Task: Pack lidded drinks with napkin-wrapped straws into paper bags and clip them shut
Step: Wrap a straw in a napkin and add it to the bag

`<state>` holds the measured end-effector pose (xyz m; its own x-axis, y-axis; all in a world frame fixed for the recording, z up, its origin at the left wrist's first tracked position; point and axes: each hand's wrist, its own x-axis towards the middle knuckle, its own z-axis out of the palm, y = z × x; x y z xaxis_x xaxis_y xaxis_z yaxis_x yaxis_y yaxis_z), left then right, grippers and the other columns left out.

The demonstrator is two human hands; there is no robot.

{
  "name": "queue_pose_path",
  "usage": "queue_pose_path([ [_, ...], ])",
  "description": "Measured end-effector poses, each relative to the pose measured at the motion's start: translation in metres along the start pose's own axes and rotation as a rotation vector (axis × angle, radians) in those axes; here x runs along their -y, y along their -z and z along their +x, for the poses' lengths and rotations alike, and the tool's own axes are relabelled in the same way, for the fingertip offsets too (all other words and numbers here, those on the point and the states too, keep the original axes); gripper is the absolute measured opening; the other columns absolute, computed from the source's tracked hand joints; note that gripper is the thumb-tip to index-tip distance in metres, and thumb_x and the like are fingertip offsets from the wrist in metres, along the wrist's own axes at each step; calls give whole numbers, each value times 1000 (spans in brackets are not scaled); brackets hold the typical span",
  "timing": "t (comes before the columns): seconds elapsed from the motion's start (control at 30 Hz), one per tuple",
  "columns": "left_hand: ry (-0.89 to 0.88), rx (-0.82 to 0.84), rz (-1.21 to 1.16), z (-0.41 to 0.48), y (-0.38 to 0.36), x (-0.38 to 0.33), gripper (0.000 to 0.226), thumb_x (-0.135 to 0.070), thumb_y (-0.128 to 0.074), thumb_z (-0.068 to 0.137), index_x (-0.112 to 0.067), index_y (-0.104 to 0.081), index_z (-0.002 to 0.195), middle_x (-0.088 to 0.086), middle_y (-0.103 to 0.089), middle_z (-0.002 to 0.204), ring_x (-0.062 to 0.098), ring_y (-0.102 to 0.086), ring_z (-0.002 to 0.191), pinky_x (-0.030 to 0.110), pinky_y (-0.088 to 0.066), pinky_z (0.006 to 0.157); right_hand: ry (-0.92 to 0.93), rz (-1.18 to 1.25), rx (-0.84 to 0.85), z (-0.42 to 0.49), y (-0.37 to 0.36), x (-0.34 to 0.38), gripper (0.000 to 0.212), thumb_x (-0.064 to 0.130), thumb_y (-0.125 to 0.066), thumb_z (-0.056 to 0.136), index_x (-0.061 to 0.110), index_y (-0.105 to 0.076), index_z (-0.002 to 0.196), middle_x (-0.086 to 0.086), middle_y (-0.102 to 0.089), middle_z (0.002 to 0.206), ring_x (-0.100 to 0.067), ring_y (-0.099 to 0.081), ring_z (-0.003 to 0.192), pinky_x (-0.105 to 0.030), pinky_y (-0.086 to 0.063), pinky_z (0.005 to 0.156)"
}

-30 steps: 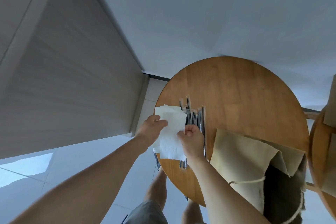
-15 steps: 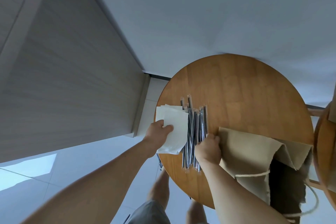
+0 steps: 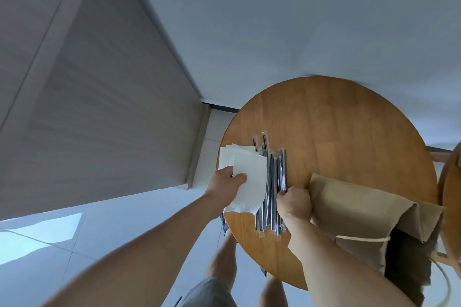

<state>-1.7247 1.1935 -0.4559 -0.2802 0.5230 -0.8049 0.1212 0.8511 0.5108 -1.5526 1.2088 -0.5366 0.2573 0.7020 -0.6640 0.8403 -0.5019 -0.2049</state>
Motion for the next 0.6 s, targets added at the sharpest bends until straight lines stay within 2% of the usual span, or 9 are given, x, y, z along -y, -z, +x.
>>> queue_pose_path([
  [0.1,-15,-9,-28,-4,-1,-3,20,-27,-54,98,-17,-62,114,3,-65,108,21,-61,92,27,-50,74,45,100,-40,-7,7,6,15,16,-53,94,4,-61,88,-17,-69,87,-36,-67,88,-29,-45,64],
  [0.2,-42,-48,-65,-13,2,-15,18,-24,-53,98,-15,-61,111,2,-65,102,15,-60,81,22,-45,60,77,201,-99,-23,19,16,14,21,-55,96,10,-62,100,-8,-69,88,-30,-63,97,-31,-46,73],
  [0.33,-126,-133,-77,-30,9,-38,13,-21,-50,98,-17,-61,103,1,-64,91,12,-58,74,23,-43,56,228,460,-105,-58,41,38,7,26,-60,93,22,-56,89,12,-60,74,-21,-65,80,-24,-44,59],
  [0.47,-207,-157,-102,-55,13,-67,15,-22,-50,96,-12,-59,88,-1,-55,70,16,-49,62,26,-39,57,445,671,-82,-92,74,50,11,26,-60,94,17,-67,94,7,-69,82,-8,-65,76,-20,-49,66],
  [0.53,-281,-155,-130,-70,14,-83,16,-21,-50,95,-23,-55,80,-7,-53,60,11,-48,55,24,-38,53,531,643,-116,-102,95,50,13,28,-60,93,20,-70,94,8,-68,84,-5,-63,78,-18,-47,68],
  [0.6,-347,-160,-182,-87,12,-98,21,-19,-50,95,-26,-57,77,-15,-56,53,3,-51,49,16,-40,46,603,609,-164,-109,116,48,14,28,-61,93,19,-71,90,4,-66,83,-7,-61,77,-20,-47,68],
])
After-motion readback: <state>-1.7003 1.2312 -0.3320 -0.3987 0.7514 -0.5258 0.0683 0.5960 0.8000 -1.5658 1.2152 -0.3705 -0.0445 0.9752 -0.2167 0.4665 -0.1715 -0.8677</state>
